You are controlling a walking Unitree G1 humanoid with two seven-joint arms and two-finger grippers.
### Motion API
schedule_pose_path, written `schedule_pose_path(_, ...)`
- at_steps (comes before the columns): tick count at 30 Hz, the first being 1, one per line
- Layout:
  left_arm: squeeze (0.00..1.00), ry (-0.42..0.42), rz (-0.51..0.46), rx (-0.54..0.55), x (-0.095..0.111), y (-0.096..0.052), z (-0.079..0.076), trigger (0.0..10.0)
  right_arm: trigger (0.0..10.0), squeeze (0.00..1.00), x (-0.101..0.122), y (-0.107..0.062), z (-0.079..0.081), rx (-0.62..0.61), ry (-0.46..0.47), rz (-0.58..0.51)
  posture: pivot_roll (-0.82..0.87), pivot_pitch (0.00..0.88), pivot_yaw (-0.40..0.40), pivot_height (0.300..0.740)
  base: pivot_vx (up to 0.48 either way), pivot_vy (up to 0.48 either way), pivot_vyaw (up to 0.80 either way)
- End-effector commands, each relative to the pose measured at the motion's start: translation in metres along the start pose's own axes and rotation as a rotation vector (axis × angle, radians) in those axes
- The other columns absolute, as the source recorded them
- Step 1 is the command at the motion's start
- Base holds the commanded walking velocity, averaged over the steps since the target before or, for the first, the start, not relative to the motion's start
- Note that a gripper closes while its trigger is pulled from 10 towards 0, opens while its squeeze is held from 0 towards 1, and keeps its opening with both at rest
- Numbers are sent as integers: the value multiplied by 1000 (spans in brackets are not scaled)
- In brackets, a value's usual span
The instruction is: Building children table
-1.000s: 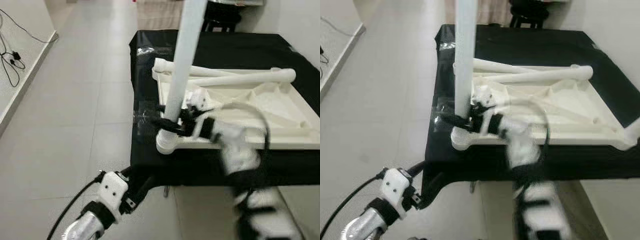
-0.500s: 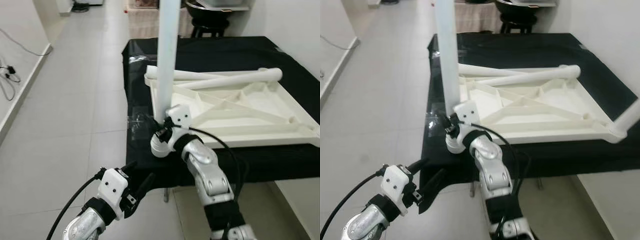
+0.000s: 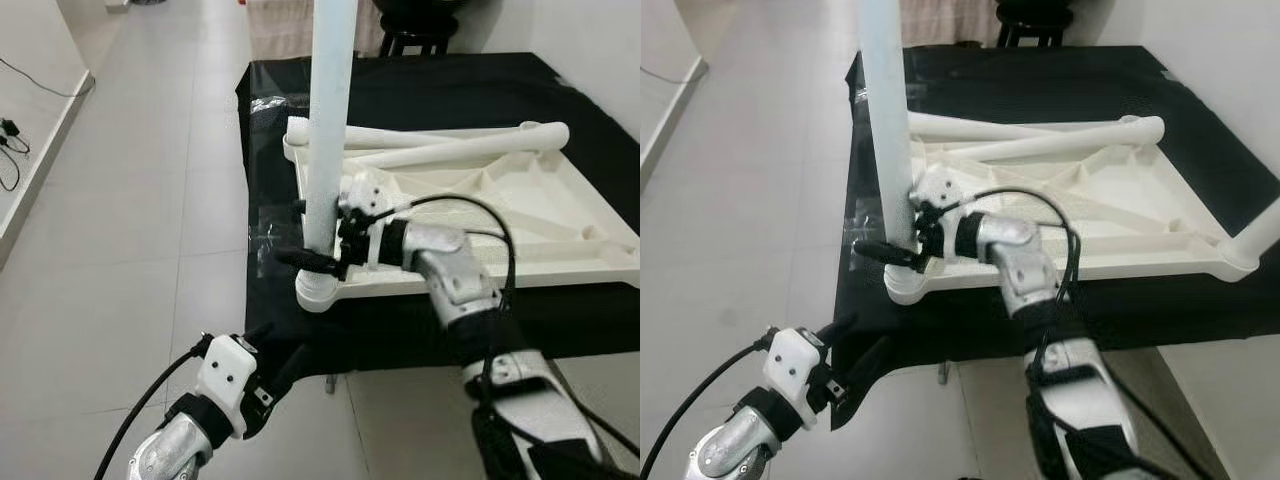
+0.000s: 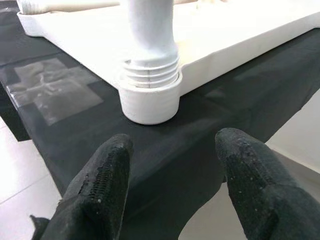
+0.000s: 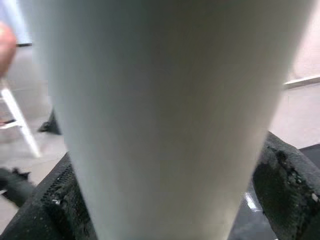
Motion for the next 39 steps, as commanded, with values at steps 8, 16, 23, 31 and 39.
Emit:
schedule_pose_path(8, 0, -16, 8, -6, 0, -5, -6, 10000, 0, 0, -1, -9, -11, 57, 79, -8, 53, 194, -48, 740, 0, 0, 0)
schedule_pose_path(16, 0, -20, 7, -8, 0, -4, -6, 10000, 0, 0, -8, -26, -16, -21, 59, -41, 35, 195, -47, 740, 0, 0, 0)
schedule_pose_path(23, 0, -17, 4, -6, 0, -5, -2, 10000, 0, 0, -61, -26, 13, -709, 207, -134, -8, 208, -43, 740, 0, 0, 0)
schedule_pose_path(31, 0, -7, 6, -5, -1, -2, 2, 10000, 0, 0, -86, -2, 48, -847, 250, -111, -1, 191, -39, 740, 0, 0, 0)
schedule_pose_path(39, 0, 7, 10, 15, -3, 0, 3, 10000, 10000, 902, -71, 11, 30, -782, 253, -125, 22, 176, -53, 740, 0, 0, 0)
Point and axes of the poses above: a point about 5 cm out from each wrist's last joint towards the gripper, its own y axis pointing out of the wrist towards the gripper, its own x axis along the axis of the wrist's last joint, z = x × y, the point moved 1 cm from there along y, pointing out of the wrist towards the gripper, and after that the axes turned 11 degrees about y, right-handed, at the moved point
